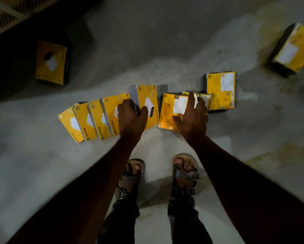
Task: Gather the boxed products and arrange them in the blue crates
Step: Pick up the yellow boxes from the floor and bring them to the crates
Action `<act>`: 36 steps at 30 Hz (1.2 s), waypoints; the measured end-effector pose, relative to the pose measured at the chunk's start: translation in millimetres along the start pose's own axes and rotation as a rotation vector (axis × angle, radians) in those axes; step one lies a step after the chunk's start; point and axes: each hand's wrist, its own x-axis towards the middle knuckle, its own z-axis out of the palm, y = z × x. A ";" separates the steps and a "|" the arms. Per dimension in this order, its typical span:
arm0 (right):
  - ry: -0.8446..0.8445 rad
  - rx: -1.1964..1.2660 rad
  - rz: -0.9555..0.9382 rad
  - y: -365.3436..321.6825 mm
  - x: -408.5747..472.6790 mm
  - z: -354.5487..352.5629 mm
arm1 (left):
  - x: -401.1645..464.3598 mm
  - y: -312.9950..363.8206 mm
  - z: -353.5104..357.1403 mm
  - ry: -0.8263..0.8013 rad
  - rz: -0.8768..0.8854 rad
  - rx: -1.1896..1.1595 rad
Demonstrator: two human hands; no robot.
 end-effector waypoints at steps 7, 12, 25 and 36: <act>-0.057 -0.212 -0.180 10.7 27.3 0.2 | -27.1 -9.6 10.7 -0.072 -0.061 -0.064; -0.189 -0.450 -0.319 15.0 34.6 11.2 | -30.0 -14.8 13.0 -0.088 -0.012 -0.071; -0.195 -0.164 -0.174 -4.4 37.3 -1.0 | -38.6 -16.0 -9.4 -0.020 -0.060 -0.148; 0.057 0.562 -0.004 -24.8 -70.4 -166.1 | -104.3 74.8 -158.7 0.013 -0.171 -0.449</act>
